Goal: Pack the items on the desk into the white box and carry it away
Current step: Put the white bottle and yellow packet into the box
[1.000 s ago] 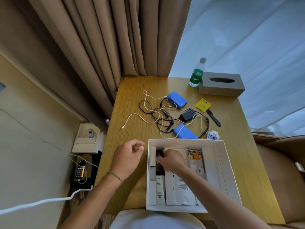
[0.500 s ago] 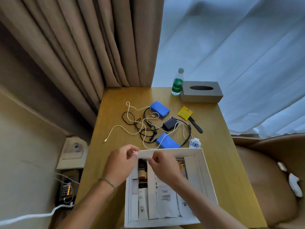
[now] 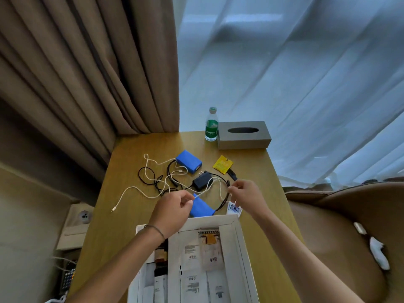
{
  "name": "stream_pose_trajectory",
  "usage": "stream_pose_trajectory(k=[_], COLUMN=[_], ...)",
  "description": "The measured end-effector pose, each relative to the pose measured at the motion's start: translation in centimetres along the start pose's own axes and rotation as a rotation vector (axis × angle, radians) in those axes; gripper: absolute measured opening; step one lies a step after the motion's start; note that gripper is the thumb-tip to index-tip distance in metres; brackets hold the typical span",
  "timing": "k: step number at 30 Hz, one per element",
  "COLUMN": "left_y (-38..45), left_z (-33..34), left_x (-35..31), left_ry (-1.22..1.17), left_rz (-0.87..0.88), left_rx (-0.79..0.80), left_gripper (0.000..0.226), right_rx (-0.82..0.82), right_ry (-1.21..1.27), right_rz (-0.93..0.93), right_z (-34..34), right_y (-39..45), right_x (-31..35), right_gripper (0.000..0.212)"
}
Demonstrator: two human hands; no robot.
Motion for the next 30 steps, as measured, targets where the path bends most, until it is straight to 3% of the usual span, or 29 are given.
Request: stream_pose_trajectory(k=[4,8,15,19,25,30], left_y=[1.1,2.1,4.7,7.2,12.5,17.6], left_z=[1.8,3.1,5.2,6.7,9.5,12.2], left_x=[-0.3,-0.7,-1.2,-1.4,-0.7,0.5], left_ry=[0.052,0.096,0.197,0.234,0.280,0.269], left_rz=[-0.018,-0.028,-0.052,-0.067,-0.097,-0.150], left_rx=[0.050,0.080,0.137,0.147,0.129,0.088], left_gripper=[0.016,0.017,0.017,0.016,0.018,0.017], right_rx=[0.040,0.093,0.136,0.111,0.119,0.156], right_ry=[-0.221,-0.494,-0.580,-0.309,0.563,0.824], right_rz=[0.072,0.145,0.188,0.203,0.285,0.299], right_z=[1.7,3.7,6.2,6.2,3.9,2.2], right_y=[3.4,4.5,4.7,5.0,6.1,6.5], right_x=[-4.8,-7.6,-8.9,-9.6,-8.5,-8.1], right_gripper=[0.009,0.039,0.039,0.032,0.026,0.020])
Point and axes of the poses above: each hand's wrist, its own y-axis towards the middle knuckle, its own z-axis out of the palm, x = y × z, the point moved 7 cm from there along y, towards the middle knuckle, and after that the axes turned 15 degrees about -y, right-handed, at the moved point
